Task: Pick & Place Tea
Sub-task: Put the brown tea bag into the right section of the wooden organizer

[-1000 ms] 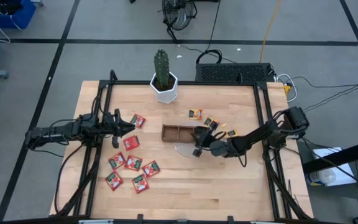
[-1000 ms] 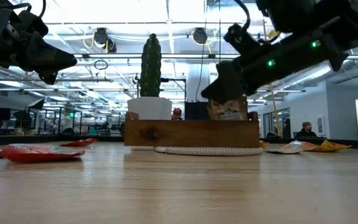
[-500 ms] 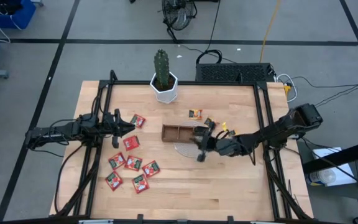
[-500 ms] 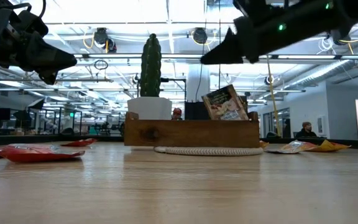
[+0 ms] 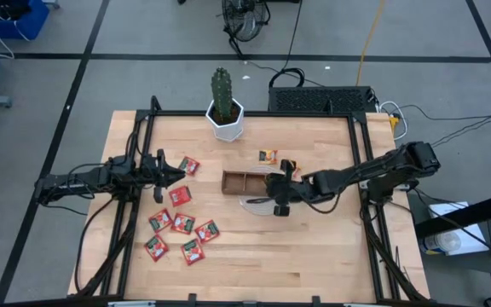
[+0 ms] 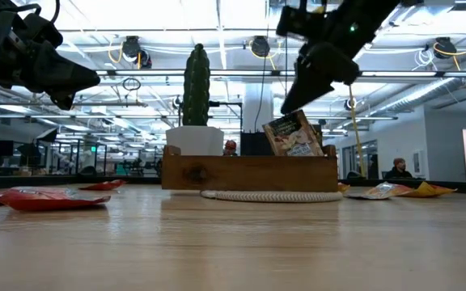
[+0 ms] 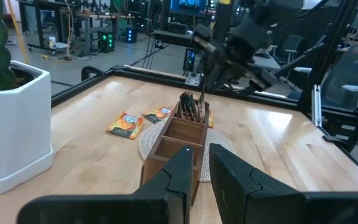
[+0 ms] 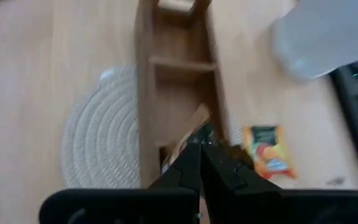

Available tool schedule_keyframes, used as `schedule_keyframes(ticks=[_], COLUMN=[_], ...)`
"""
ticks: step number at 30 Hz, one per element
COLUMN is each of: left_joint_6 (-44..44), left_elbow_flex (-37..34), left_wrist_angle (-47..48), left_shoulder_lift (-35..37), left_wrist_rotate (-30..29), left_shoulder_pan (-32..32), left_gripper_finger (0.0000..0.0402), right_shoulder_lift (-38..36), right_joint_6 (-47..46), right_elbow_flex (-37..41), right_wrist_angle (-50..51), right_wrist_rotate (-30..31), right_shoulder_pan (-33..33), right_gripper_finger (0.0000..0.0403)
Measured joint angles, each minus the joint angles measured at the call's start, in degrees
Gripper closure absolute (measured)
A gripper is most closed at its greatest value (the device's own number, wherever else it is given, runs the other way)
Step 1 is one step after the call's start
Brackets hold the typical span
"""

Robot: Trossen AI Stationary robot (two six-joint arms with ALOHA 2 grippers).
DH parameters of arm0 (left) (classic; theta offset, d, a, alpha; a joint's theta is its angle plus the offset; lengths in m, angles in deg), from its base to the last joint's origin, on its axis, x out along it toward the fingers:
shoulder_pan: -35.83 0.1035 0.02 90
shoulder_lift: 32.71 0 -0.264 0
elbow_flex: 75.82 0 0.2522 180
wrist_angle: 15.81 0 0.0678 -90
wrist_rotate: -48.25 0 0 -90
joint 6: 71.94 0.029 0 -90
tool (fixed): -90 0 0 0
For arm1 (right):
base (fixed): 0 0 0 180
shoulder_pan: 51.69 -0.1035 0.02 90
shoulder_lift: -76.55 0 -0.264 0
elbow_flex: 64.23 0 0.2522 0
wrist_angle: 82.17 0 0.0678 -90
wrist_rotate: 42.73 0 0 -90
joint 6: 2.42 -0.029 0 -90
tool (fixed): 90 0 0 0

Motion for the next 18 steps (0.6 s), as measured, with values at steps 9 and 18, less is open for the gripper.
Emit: schedule_keyframes(ticks=[9, 18], left_joint_6=[-0.01, 0.00], left_elbow_flex=[0.00, 0.00], left_wrist_angle=[0.00, 0.00], left_shoulder_lift=[0.00, 0.00], left_wrist_rotate=[0.00, 0.00], left_shoulder_pan=[0.00, -0.02], left_gripper_finger=[0.0344, 0.0344], right_shoulder_lift=[-0.02, -0.02], right_joint_6=[-2.12, -5.71], right_elbow_flex=[-0.07, -0.07], right_wrist_angle=[3.26, 8.19], right_wrist_rotate=[-5.96, -5.77], right_shoulder_pan=[2.70, 1.27], right_gripper_finger=[0.0403, 0.0403])
